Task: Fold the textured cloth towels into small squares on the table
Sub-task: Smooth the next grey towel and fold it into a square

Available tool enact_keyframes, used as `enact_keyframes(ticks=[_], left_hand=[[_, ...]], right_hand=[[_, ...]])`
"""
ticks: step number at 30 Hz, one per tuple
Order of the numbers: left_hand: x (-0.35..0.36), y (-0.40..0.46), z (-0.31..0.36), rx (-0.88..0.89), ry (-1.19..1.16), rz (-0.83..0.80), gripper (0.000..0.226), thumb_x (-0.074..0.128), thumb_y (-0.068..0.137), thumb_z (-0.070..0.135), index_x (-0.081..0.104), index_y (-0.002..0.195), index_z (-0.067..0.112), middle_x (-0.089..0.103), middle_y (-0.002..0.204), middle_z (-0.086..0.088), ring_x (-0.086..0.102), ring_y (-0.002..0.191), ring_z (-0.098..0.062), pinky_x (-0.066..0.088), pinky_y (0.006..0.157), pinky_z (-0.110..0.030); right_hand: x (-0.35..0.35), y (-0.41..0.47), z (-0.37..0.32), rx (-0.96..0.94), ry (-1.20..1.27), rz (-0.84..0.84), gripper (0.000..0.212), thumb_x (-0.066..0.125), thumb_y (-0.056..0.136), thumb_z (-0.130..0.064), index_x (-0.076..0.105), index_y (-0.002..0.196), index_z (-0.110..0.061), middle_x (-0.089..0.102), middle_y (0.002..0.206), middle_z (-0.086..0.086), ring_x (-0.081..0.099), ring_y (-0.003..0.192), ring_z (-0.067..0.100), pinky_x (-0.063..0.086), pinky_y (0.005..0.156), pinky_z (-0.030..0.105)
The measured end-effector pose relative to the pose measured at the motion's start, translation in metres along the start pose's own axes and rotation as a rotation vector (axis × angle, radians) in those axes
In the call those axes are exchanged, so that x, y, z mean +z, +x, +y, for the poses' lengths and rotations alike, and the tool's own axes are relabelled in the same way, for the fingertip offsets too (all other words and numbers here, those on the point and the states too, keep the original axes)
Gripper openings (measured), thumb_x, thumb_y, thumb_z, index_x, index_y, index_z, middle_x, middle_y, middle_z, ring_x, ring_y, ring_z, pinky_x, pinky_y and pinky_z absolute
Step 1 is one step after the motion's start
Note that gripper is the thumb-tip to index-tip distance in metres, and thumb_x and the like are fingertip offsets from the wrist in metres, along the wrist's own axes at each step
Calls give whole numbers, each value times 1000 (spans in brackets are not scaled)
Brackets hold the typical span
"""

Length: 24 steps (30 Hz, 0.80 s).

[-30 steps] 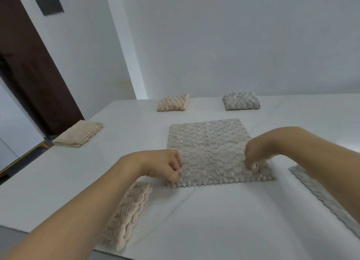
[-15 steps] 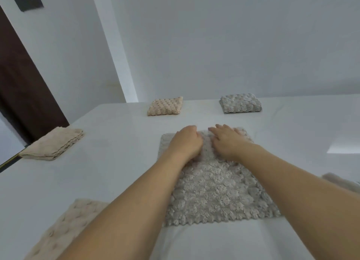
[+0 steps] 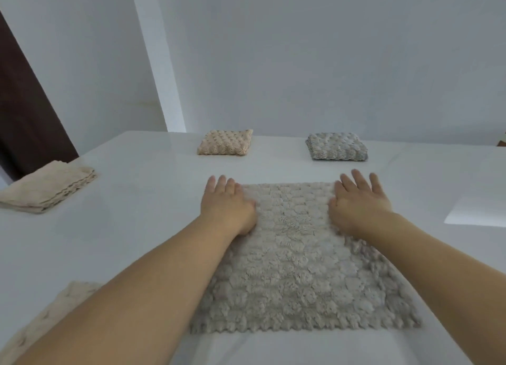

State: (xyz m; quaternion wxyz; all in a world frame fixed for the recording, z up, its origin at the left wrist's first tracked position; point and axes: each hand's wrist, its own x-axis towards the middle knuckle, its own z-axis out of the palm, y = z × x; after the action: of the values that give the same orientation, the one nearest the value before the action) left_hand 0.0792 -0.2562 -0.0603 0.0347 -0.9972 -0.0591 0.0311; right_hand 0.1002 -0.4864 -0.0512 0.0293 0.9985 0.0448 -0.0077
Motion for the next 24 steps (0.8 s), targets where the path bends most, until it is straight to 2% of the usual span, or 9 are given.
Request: enact_keyframes(ticks=[2,5,8,12,13,15,17,21,24], left_hand=[[-6,-16,17,51,-69,58,64,10,102,38,4,155,4,-1,164,-11,-5,151,-27,-6,121,-47],[16,-54,27,197,-215,49,62,10,103,42,4,157,13,-1,165,-3,-4,151,-20,-3,122,-43],[28,-66,11,139,-202,12,61,8,102,44,1,157,17,-3,165,-1,-5,151,-19,-4,122,-42],[8,-71,0,-53,-72,-22,64,10,102,40,0,156,7,-6,164,-11,-7,151,-28,-8,120,-47],[7,-80,6,-19,-125,-29,64,12,102,40,0,156,8,-6,164,-11,-7,151,-29,-7,121,-48],[13,-107,21,159,-262,-20,61,14,103,40,2,157,15,-2,165,-5,-5,151,-24,-3,122,-47],[25,-133,26,263,-271,37,60,13,103,43,1,157,20,-2,165,2,-6,151,-17,-4,122,-42],[25,-141,12,138,-187,-23,62,11,103,43,-3,157,16,-7,165,-1,-9,151,-18,-5,122,-43],[-6,-121,16,154,-158,-77,61,13,103,39,-2,157,14,-6,165,-4,-8,151,-22,-7,121,-45]], right_hand=[[-5,-19,-25,-114,117,22,58,14,102,-31,2,155,-12,-8,163,1,-12,149,20,-7,120,44],[19,-61,-49,-223,212,-5,58,10,102,-36,0,155,-15,-6,163,-1,-7,149,17,-5,121,40],[29,-74,-31,-188,202,-69,58,7,102,-39,-3,155,-19,-9,162,-4,-9,149,13,-6,121,38],[12,-79,-3,-3,113,-97,60,6,101,-39,-5,155,-14,-10,162,3,-8,149,19,-2,121,43],[10,-86,-7,-17,110,-71,61,6,101,-39,-5,155,-12,-11,162,3,-9,149,20,-3,121,43],[11,-106,-23,-130,156,-23,60,6,102,-39,-7,154,-13,-15,161,1,-13,148,17,-6,121,39],[19,-126,-35,-214,185,-36,59,6,102,-40,-8,154,-15,-15,161,-1,-14,148,14,-8,120,37],[24,-132,-16,-112,150,-111,60,6,102,-41,-6,155,-16,-11,162,-1,-10,149,15,-4,121,39],[4,-113,-13,-77,147,-94,59,10,103,-37,2,155,-11,-5,163,4,-5,150,19,-3,121,42]])
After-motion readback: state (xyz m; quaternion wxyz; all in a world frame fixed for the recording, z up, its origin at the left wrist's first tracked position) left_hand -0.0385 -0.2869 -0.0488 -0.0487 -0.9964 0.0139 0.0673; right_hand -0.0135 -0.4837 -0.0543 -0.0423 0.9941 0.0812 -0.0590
